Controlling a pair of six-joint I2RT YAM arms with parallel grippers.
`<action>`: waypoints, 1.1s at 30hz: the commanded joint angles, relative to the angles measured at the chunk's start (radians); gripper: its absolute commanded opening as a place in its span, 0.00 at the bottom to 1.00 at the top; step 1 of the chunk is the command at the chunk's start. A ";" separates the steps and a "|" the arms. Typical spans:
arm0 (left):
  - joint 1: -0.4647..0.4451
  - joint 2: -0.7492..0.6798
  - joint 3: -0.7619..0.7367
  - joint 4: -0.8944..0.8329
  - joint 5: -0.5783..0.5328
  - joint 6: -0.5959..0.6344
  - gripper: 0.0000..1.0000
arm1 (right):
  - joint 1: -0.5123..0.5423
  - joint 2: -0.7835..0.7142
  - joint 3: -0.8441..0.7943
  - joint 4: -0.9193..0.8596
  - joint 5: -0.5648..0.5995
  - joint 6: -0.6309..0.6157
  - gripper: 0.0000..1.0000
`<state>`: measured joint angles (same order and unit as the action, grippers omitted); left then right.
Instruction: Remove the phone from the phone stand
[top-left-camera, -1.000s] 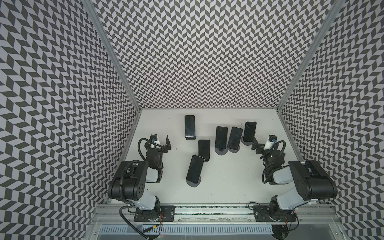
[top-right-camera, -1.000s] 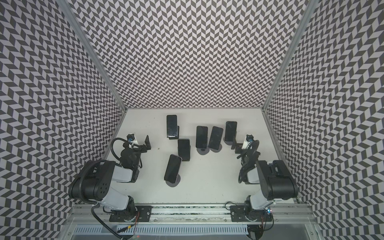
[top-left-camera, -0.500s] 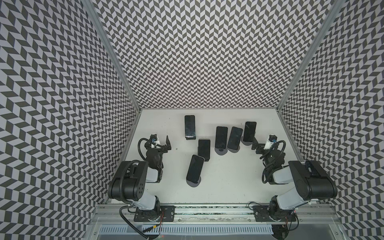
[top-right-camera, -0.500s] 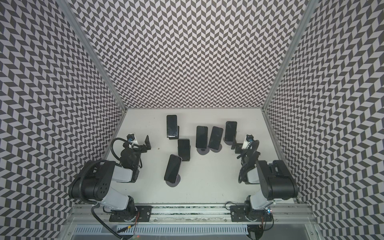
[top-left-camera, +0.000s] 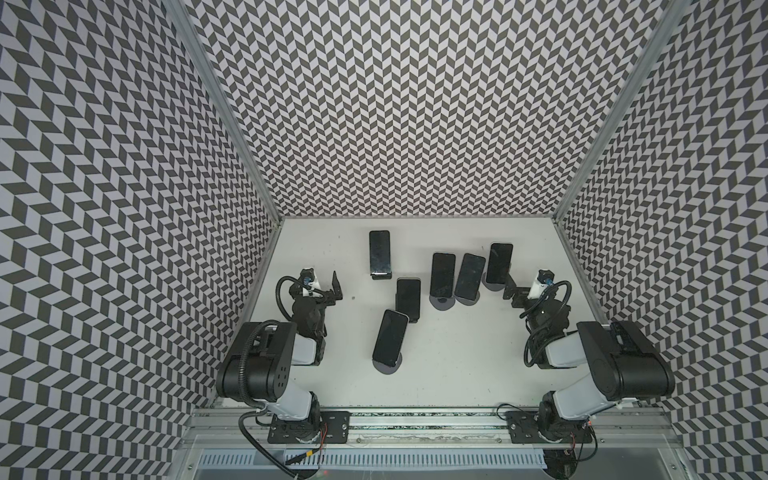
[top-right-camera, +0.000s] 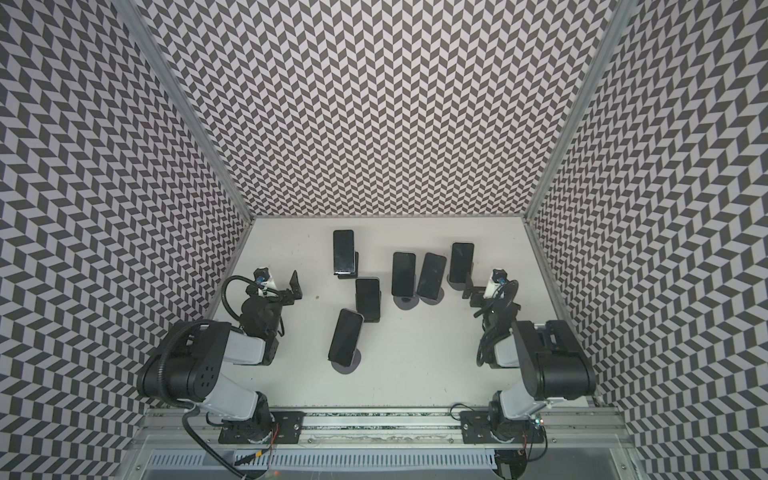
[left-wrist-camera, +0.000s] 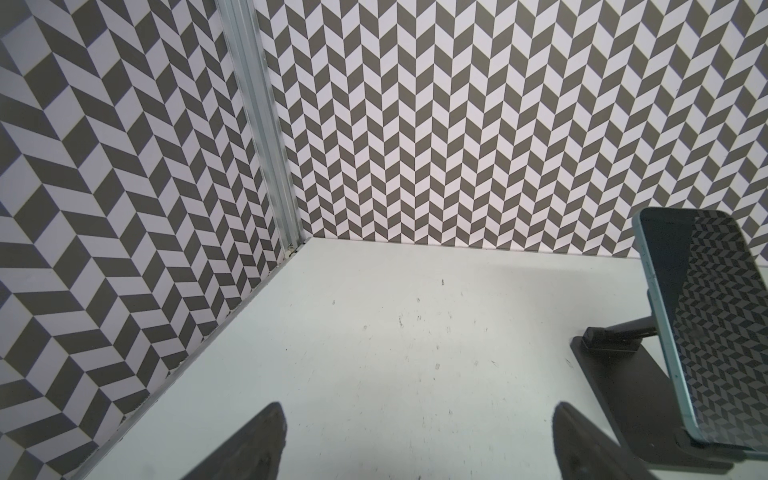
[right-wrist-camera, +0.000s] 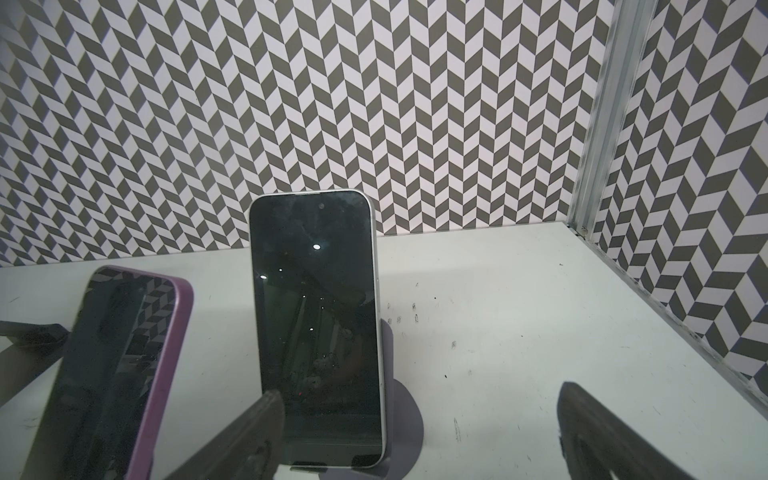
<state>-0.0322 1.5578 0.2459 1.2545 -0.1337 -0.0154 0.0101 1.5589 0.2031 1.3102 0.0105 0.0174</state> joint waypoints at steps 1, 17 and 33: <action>0.002 -0.003 -0.005 0.028 0.012 0.011 1.00 | 0.002 0.002 0.002 0.057 0.005 -0.010 0.99; 0.000 -0.181 0.026 -0.168 0.000 0.006 1.00 | 0.002 -0.185 0.011 -0.116 0.065 0.016 0.99; -0.054 -0.385 0.289 -0.672 -0.058 -0.063 0.96 | 0.009 -0.428 0.496 -1.037 0.018 0.180 0.99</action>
<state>-0.0723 1.2121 0.4763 0.7341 -0.1638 -0.0463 0.0113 1.1725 0.6521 0.4824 0.0383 0.1375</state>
